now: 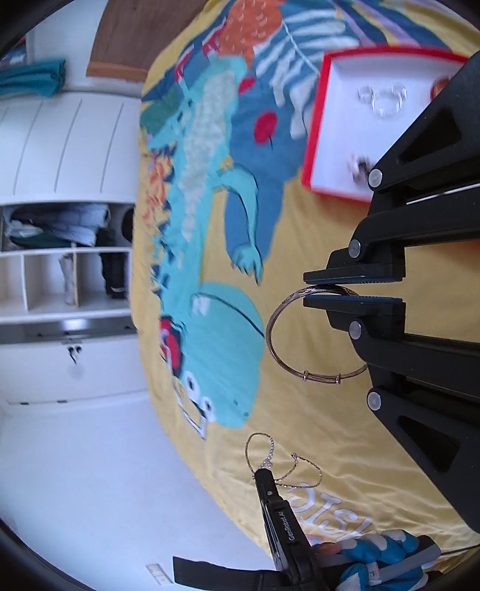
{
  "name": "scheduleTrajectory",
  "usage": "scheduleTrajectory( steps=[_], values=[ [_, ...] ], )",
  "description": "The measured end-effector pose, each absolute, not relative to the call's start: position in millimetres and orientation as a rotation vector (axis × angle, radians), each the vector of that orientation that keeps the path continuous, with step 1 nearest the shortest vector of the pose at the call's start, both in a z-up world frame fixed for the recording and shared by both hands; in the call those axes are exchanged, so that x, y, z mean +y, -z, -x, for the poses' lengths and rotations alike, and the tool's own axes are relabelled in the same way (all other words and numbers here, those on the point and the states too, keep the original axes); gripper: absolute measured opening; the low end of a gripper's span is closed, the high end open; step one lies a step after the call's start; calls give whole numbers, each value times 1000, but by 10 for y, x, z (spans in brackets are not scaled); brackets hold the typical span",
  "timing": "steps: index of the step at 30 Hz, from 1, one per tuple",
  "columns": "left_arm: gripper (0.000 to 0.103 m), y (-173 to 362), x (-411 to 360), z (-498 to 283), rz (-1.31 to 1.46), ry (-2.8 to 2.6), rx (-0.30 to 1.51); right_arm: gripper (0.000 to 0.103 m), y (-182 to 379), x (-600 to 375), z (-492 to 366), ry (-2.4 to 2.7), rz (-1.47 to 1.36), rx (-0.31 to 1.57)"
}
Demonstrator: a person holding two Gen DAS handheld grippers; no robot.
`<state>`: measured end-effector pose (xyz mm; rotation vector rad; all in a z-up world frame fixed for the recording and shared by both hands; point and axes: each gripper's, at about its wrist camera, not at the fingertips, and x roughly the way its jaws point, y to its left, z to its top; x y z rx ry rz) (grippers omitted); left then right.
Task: Organize jewelry
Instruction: 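Carry the necklace and bangle over the box and open both grippers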
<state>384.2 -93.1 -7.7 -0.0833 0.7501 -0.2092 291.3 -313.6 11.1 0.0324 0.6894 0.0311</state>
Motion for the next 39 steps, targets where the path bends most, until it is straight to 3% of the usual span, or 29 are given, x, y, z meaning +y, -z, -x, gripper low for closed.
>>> scheduleTrajectory(
  steps=[9,18,30,39],
  values=[
    [2,-174,-2191,-3560,91,473,746,5,-175,-4178,-2604,130,-50,697],
    [2,255,-3344,-3215,23,653,851,5,375,-4909,-2417,233,-107,810],
    [2,1017,-3539,-3092,-73,603,996,5,828,-5023,-2383,235,-140,905],
    [4,1099,-3497,-3087,-117,566,1002,5,862,-5044,-2364,256,-147,924]
  ],
)
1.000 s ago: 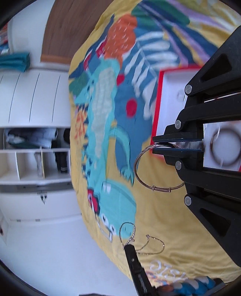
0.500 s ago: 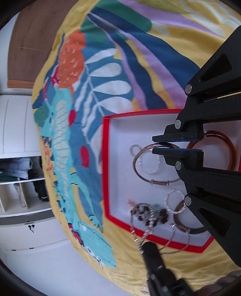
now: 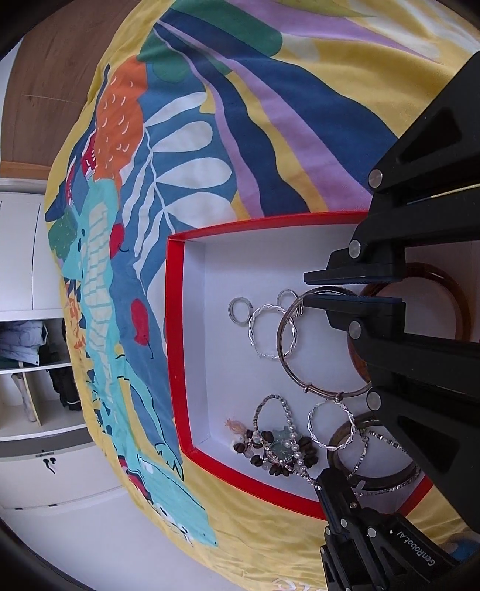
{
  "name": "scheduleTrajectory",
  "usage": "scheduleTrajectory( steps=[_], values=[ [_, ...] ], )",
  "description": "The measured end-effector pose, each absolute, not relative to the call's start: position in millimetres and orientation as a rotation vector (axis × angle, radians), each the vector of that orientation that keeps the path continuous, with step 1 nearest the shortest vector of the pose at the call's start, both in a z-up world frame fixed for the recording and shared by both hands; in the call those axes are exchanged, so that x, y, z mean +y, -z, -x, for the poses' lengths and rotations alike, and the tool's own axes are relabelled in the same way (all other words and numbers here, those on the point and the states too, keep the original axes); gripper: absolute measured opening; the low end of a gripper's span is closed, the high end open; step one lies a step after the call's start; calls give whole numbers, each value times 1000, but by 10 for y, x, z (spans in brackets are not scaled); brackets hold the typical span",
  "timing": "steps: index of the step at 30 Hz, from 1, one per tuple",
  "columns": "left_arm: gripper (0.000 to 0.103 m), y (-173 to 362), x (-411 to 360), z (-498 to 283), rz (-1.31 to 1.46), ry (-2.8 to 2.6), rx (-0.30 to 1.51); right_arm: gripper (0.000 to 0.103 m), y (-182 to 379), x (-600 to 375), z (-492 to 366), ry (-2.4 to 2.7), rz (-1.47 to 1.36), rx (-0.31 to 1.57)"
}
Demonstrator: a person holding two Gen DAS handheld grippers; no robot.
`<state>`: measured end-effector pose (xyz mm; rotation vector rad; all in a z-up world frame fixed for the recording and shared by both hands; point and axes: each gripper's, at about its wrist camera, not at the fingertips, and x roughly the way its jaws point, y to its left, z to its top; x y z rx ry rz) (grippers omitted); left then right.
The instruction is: Organize jewelry
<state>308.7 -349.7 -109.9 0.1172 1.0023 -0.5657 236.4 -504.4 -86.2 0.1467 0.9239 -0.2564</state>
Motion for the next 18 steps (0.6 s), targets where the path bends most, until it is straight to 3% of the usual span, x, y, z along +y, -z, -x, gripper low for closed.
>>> scheduleTrajectory(
  steps=[3,6,8,11,13,18],
  values=[
    [8,1083,-3483,-3075,-111,562,1005,5,823,-5054,-2327,266,-155,917],
    [19,1041,-3479,-3043,-101,575,1002,10,773,-5070,-2295,273,-167,914],
    [27,998,-3479,-3006,-102,581,991,24,734,-5071,-2273,276,-168,909],
    [37,919,-3476,-2952,-114,574,970,33,659,-5060,-2215,282,-168,899],
    [37,855,-3459,-2932,-107,575,962,40,609,-5059,-2163,288,-172,892],
    [37,667,-3381,-2841,-99,566,933,45,463,-5046,-2023,300,-183,875]
  ],
)
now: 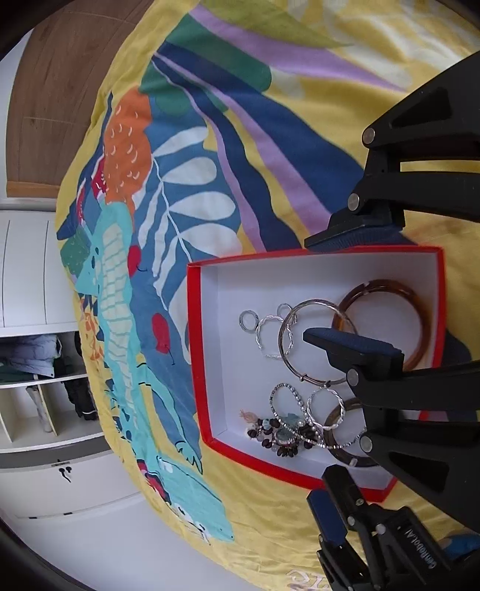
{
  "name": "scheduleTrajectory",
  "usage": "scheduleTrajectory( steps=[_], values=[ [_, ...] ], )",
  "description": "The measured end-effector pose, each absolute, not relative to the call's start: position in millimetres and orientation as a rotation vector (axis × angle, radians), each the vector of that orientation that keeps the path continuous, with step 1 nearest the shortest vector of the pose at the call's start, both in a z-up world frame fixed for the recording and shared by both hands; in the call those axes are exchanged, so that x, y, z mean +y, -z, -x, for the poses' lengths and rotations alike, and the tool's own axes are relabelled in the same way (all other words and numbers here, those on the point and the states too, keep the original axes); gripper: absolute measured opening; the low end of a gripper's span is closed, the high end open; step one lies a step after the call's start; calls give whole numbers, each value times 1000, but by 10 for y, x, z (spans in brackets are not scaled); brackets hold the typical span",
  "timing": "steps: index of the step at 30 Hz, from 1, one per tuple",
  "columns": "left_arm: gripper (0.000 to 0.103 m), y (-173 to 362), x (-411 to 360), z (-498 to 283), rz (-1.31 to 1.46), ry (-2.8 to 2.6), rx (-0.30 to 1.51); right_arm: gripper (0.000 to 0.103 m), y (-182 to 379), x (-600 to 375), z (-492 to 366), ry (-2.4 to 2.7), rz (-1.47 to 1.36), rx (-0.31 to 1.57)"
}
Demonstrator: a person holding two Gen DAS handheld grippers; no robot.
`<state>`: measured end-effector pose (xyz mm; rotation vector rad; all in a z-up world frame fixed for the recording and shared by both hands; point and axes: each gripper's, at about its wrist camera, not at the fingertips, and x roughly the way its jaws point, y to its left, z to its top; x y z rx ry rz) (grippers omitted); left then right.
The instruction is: Organize jewelry
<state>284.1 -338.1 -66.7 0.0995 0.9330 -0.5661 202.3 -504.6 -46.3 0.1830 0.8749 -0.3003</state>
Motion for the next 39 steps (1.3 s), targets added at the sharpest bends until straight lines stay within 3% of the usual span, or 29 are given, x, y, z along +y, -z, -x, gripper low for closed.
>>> scheduleTrajectory(
  steps=[15,23,39],
  values=[
    [37,-190,-2594,-2179,-126,341,769,79,-134,-4203,-1445,248,-161,794],
    [37,-575,-1922,-1705,-91,239,731,87,-491,-3576,-977,189,-132,747],
    [37,-994,-933,-570,-44,115,661,88,-749,-2850,-50,129,-96,706]
  ],
)
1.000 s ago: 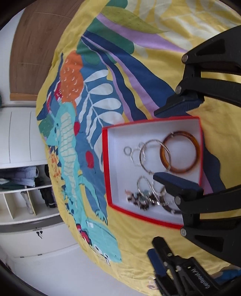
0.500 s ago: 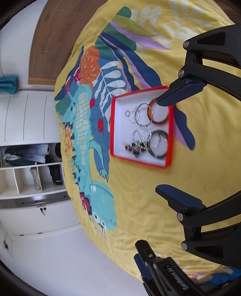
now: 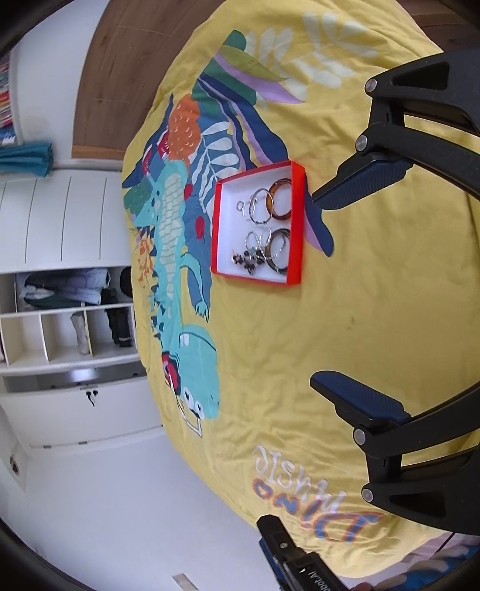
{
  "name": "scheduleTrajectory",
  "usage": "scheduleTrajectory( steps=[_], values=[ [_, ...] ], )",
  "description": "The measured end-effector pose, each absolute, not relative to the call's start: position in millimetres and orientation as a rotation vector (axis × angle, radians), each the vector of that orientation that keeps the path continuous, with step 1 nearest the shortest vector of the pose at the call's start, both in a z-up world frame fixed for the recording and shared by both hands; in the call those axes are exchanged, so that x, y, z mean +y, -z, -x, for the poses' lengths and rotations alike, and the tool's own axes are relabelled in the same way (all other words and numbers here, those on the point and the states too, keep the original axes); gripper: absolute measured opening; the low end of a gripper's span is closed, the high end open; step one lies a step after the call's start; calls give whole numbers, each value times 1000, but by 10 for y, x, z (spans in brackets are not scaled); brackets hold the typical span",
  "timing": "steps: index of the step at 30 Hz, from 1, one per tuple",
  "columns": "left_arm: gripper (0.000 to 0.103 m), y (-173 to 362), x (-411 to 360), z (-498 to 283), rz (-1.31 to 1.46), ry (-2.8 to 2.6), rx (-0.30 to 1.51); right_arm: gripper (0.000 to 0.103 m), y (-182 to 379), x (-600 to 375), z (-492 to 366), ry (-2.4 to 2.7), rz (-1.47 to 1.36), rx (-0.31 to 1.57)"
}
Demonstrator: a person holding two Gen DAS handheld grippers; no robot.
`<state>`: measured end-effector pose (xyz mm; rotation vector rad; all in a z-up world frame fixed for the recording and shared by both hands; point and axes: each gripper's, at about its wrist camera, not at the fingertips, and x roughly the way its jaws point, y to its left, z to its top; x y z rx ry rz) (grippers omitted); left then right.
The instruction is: Organize jewelry
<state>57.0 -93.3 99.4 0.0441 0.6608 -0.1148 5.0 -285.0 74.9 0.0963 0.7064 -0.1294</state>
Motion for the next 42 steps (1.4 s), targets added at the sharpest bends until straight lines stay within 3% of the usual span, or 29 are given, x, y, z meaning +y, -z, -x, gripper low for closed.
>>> scheduleTrajectory(
  steps=[18,42],
  values=[
    [37,-1149,-523,150,-20,96,600,90,-1009,-2466,528,51,-5,638],
    [37,-1212,-550,370,-34,144,585,92,-1049,-2484,774,50,3,622]
  ],
)
